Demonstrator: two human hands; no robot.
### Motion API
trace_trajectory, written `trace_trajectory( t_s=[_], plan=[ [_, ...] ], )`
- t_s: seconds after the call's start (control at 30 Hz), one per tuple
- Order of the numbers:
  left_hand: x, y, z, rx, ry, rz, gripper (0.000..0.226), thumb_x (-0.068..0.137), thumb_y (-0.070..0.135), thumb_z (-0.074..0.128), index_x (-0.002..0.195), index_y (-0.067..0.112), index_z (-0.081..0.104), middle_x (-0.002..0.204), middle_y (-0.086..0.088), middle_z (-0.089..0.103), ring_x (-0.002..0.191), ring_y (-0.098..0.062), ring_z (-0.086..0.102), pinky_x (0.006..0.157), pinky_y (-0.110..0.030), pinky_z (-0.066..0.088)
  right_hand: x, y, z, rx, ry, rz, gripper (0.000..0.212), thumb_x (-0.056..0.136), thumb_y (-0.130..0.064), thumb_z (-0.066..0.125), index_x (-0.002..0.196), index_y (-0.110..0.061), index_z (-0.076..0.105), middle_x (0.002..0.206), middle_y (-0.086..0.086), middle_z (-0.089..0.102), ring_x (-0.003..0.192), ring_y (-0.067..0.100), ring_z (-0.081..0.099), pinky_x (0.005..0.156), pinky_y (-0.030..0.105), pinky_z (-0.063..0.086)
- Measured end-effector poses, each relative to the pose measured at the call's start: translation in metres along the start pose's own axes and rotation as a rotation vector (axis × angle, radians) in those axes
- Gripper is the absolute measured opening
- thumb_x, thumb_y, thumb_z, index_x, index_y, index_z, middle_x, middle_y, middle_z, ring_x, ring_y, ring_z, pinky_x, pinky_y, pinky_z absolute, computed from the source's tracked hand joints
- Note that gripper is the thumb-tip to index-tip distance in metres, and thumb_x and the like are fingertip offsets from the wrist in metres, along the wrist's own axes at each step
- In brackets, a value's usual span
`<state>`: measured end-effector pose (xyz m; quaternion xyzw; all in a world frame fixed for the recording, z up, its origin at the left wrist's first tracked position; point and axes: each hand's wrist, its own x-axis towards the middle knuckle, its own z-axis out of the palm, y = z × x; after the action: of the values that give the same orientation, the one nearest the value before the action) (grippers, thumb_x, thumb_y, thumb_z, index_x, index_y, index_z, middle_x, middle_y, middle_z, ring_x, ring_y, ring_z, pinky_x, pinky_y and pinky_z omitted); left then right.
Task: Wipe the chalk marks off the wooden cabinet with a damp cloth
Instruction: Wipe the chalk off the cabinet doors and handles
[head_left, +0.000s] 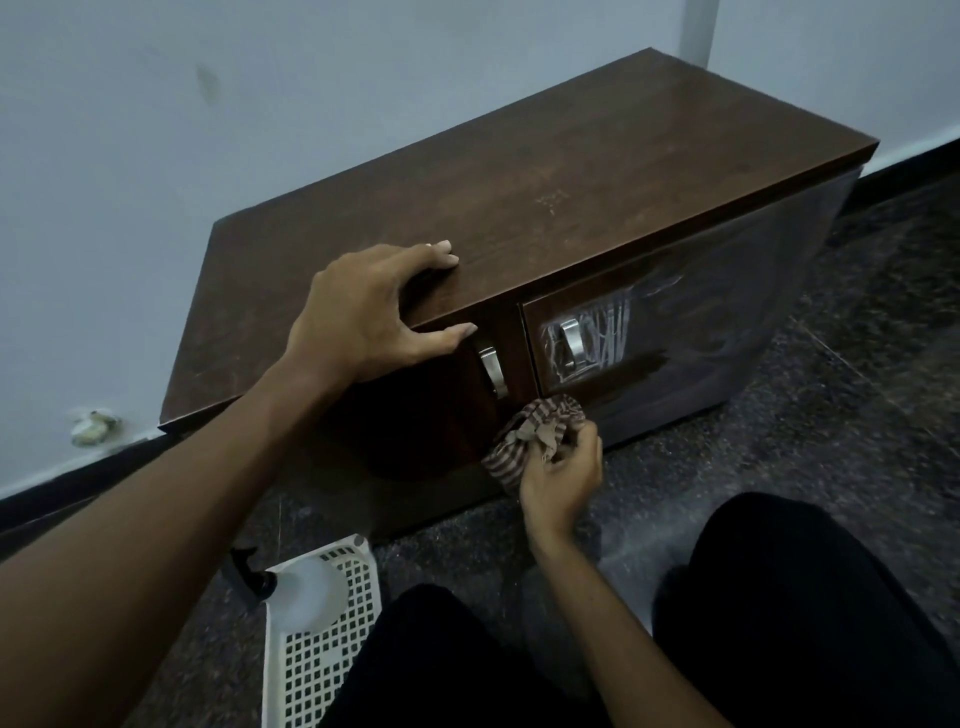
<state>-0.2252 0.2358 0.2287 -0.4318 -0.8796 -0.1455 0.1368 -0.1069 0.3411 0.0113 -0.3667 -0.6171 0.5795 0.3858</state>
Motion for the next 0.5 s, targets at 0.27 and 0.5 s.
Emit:
trace_trajectory(
  t_s=[0.27,0.5],
  plan=[
    [0.000,-0.001,0.001,-0.006,0.009,0.000,0.066,0.074,0.068,0.071,0.127,0.030,0.066,0.137,0.014,0.063,0.119,-0.010,0.064,0.091,-0.046,0.056,0.009,0.004,0.006,0.088,0.105,0.209,0.029,0.073,0.006,0.063,0.085,-0.020,0.065,0.089,0.007,0.068,0.076,0.017,0.064,0.066,0.028,0.053],
    [0.001,0.001,-0.001,-0.003,0.007,0.020,0.064,0.075,0.067,0.070,0.126,0.029,0.065,0.137,0.014,0.063,0.115,-0.010,0.065,0.089,-0.046,0.056,0.098,-0.029,-0.030,0.146,0.421,0.146,0.028,0.079,0.009,0.055,0.077,-0.019,0.058,0.077,0.001,0.060,0.061,-0.007,0.052,0.069,0.016,0.045]
  ],
)
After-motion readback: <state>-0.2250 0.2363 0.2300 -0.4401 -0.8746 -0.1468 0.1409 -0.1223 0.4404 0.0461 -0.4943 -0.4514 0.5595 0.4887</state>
